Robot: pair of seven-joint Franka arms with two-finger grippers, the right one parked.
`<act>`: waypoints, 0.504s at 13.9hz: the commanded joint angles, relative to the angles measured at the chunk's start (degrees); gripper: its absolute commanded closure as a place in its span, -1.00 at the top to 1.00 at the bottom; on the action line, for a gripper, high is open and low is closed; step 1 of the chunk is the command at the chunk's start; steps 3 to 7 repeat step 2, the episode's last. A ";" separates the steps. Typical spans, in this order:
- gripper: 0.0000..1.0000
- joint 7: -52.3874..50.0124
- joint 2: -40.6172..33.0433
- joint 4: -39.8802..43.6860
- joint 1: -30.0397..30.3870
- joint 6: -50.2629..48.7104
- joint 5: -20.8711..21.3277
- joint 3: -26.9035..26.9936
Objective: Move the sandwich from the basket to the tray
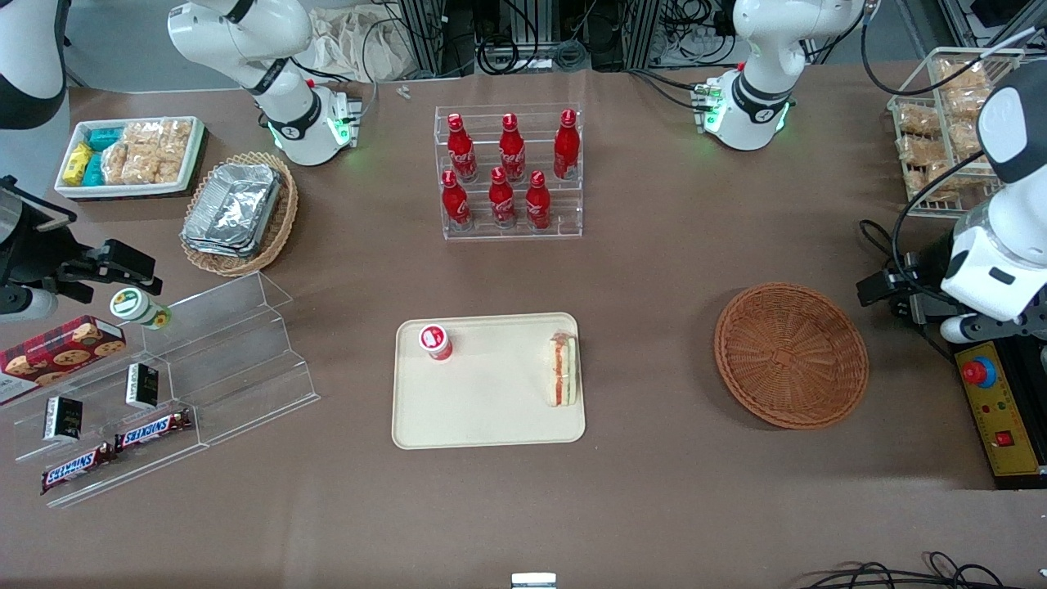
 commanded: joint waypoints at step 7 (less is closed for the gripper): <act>0.98 -1.18 2.96 4.87 -0.83 -2.28 0.11 0.56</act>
